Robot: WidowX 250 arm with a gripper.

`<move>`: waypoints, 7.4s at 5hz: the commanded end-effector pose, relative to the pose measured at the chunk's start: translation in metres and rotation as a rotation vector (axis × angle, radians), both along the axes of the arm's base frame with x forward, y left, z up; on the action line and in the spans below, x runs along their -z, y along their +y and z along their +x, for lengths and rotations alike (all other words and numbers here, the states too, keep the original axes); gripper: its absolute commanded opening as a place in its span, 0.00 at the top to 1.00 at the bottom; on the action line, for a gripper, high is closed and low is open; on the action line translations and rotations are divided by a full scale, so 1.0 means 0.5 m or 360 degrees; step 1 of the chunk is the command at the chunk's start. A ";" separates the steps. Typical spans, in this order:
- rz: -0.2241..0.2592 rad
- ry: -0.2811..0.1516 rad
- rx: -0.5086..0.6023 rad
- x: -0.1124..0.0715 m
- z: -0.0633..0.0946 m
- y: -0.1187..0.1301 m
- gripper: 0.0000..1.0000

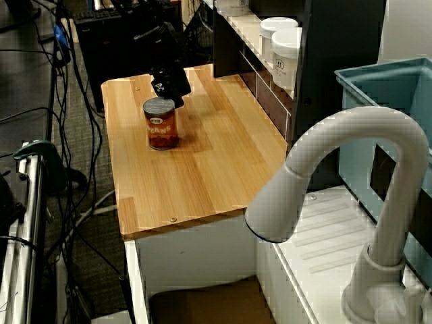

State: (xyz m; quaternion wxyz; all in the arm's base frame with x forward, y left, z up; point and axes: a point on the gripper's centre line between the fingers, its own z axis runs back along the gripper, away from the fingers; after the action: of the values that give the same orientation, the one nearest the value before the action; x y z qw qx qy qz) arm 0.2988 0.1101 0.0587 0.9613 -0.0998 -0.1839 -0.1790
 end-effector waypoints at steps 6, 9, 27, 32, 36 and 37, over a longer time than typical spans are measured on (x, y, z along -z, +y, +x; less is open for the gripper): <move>0.0000 -0.0241 0.0735 -0.033 -0.095 0.014 0.00; -0.0016 -0.0212 0.0927 -0.013 -0.099 -0.043 0.00; -0.0156 -0.0278 0.1089 -0.127 -0.051 -0.230 0.00; -0.0068 -0.0320 0.1187 -0.090 -0.052 -0.353 0.00; 0.0098 -0.0265 0.1453 -0.020 -0.040 -0.360 0.00; 0.0096 -0.0249 0.1484 -0.010 -0.042 -0.357 0.00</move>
State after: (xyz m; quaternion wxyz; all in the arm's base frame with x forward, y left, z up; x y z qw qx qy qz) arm 0.2810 -0.0737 0.0606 0.7670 -0.1367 -0.1781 -0.6011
